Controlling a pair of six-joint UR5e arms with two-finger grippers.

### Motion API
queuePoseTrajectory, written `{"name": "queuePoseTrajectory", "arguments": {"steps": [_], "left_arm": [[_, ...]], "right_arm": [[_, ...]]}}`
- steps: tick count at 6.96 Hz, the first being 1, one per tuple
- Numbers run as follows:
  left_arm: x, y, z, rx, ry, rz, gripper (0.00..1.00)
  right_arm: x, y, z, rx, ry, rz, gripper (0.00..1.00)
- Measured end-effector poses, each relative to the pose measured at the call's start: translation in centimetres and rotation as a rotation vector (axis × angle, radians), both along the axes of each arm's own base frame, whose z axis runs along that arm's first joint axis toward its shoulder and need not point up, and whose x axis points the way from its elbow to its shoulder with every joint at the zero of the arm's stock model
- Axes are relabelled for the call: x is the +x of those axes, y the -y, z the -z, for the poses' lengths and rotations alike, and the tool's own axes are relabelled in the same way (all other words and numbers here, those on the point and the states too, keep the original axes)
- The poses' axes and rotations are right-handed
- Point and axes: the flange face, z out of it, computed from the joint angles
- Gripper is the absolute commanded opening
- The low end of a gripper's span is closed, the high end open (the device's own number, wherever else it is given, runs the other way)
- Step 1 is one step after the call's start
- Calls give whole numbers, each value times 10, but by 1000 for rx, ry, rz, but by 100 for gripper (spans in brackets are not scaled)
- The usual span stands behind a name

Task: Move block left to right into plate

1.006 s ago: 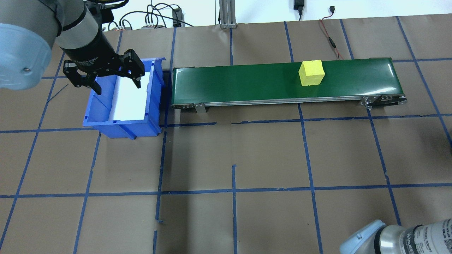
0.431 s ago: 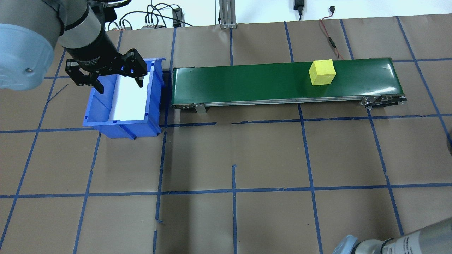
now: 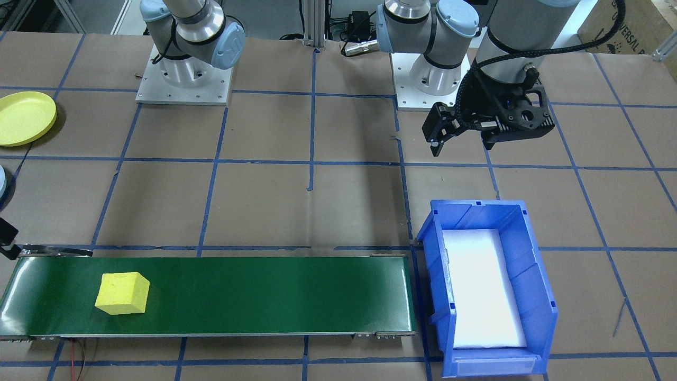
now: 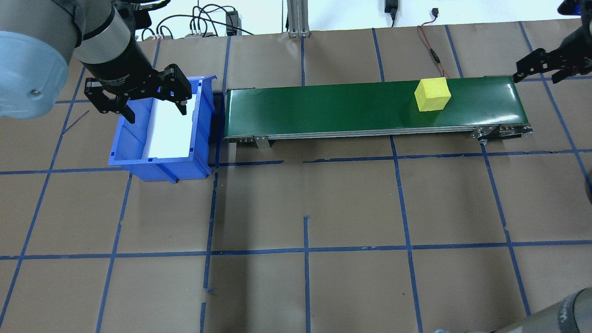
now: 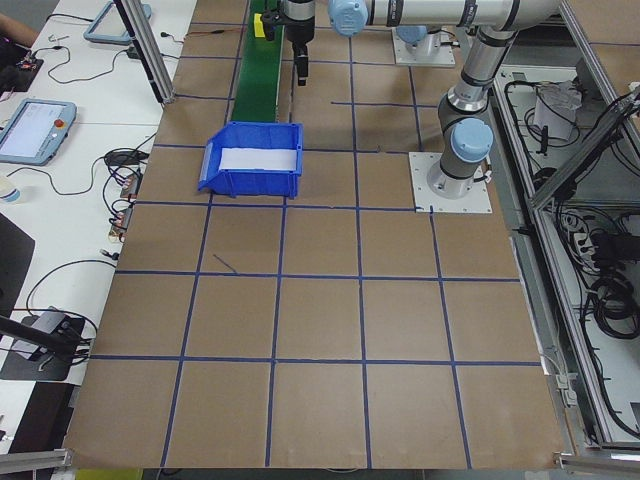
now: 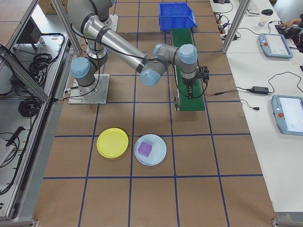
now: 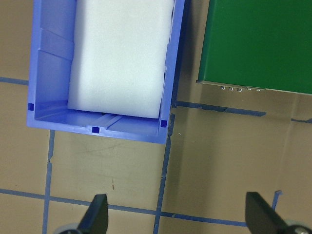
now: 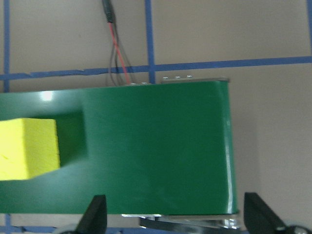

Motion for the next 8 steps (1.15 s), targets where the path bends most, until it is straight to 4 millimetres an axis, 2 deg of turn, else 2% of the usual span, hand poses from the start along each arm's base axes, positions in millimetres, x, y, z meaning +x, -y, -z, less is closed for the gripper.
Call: {"name": "queuePoseTrajectory", "arguments": {"steps": [2, 3, 6, 7, 8], "left_arm": [[2, 1, 1, 3, 5, -2, 100], [2, 1, 2, 5, 6, 1, 100], [3, 2, 4, 9, 6, 43, 100], [3, 2, 4, 9, 9, 47, 100], [3, 2, 5, 11, 11, 47, 100]], "right_arm": [[47, 17, 11, -13, 106, -17, 100], [58, 23, 23, -6, 126, -33, 100], [71, 36, 62, 14, 144, -47, 100], [72, 38, 69, 25, 153, -24, 100], [71, 40, 79, 38, 152, -12, 66]]}}
